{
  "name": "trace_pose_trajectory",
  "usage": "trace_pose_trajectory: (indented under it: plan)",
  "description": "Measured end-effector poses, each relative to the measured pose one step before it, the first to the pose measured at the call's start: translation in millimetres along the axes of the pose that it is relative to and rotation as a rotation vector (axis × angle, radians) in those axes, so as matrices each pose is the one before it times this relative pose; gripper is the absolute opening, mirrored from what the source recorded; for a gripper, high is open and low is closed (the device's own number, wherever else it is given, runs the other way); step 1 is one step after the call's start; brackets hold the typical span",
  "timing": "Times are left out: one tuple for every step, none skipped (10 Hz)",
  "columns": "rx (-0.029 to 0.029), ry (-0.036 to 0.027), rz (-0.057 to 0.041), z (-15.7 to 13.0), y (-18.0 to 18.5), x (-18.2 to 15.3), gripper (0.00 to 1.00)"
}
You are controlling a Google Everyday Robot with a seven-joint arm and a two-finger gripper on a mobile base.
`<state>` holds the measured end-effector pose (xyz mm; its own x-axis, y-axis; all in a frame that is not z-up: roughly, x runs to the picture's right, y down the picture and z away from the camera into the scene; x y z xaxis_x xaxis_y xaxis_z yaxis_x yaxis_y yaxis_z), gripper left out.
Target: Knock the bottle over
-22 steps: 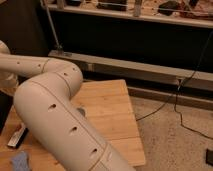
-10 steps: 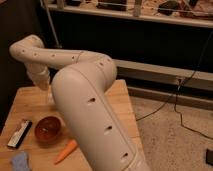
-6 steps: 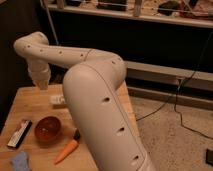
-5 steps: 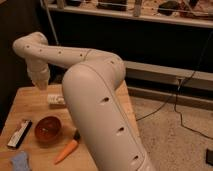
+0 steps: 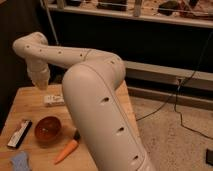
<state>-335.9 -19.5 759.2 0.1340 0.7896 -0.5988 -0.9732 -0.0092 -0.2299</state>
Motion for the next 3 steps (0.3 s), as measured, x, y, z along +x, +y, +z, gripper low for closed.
trace_pose_trajectory:
  plan:
    - [0.00016,0.00009,0.0003,0.09,-0.23,-0.05,0.8]
    - [0.00013,-0.00005,0.00069,-0.07,-0.44,-0.16,0.8]
    - [0.00016,0.00011,0.00007,0.09,-0.11,0.02,0.8]
